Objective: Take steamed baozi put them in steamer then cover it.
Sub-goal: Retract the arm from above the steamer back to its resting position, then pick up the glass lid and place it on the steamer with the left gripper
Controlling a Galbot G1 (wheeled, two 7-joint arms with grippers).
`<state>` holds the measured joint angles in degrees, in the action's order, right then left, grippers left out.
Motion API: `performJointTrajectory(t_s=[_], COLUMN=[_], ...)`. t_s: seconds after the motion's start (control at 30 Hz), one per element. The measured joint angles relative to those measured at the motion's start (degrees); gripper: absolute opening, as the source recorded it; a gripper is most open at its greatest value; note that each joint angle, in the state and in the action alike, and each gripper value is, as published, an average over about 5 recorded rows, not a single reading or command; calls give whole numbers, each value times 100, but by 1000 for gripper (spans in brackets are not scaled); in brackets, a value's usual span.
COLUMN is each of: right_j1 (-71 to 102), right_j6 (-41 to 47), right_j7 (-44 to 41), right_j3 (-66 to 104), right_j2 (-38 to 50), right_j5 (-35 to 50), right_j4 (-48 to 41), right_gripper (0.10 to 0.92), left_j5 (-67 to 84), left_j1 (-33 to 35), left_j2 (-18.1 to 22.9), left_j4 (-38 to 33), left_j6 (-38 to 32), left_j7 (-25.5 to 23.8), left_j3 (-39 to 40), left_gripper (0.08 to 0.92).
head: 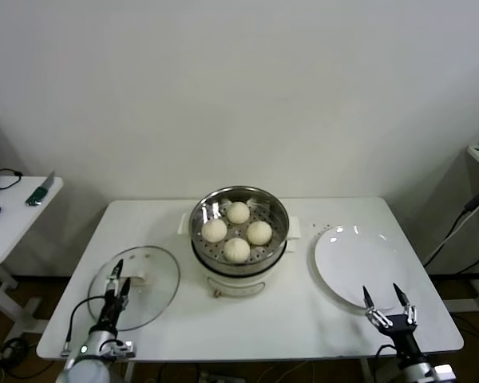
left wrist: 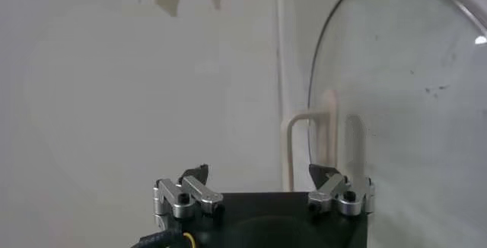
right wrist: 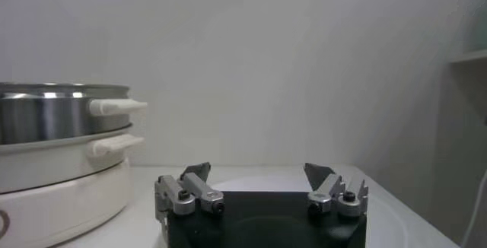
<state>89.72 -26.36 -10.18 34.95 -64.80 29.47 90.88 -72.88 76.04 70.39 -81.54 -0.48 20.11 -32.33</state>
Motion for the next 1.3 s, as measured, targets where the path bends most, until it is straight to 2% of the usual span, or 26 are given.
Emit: performJointTrajectory(t_s=[0.17,0.27,0.63,0.87,0.97,1.07,1.3], right_j1=[1,5,7,25,33,35,26], right_j6=[-21,-29,-42,-46,-49,-44,-31], right_j7=[-1,-2,-7,-8,-8,-4,24], right_j3=[4,4,4,41,60,76,126], right_j2=[-25,-38,-138,-153,-146,-134,-98], right_j5=[-4,-11,-74,-91,-91,-95,-146], right_j4=[-25,-30,-30,7,19,32,60], right_gripper=[823,823,823,823,823,823,823], left_j5=[33,38,57,59,74,119,372], left_j1=[-125,-161,-205,-215,-199,-167,-32], left_j2=[15,36,145,170,160,129,-77], left_j4=[116,171,273,267,233,158,-305], left_j6=[55,84,175,212,235,269,467], left_j7=[-3,-3,-5,-10,-15,-38,-170], left_j3=[45,53,56,60,59,78,134], left_gripper=[820,777,463,229,159,134,134])
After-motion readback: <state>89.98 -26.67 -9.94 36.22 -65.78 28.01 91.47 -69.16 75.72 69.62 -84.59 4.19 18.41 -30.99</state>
